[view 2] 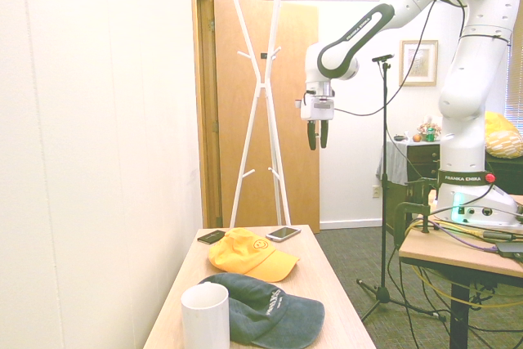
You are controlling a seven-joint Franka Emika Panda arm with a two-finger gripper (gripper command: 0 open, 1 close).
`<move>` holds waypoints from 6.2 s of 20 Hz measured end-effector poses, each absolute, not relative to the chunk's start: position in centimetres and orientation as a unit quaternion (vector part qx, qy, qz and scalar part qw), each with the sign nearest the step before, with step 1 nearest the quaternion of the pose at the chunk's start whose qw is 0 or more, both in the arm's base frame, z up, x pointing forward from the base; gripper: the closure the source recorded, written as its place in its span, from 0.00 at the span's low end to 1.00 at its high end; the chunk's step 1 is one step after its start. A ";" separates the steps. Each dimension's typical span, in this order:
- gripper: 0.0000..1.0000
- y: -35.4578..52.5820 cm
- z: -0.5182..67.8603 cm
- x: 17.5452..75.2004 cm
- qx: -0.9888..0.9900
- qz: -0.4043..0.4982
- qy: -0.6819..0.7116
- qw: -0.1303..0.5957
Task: Hang the cap
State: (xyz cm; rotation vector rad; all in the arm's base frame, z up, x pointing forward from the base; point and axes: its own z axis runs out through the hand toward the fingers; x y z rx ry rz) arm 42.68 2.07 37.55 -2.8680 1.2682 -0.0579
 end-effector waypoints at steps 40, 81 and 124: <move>1.00 41.4 17.0 55.8 -0.973 -0.103 0.204 -0.031; 0.00 41.7 18.9 55.9 -0.965 -0.113 0.235 -0.039; 1.00 40.3 17.3 55.3 -0.965 -0.089 0.234 -0.080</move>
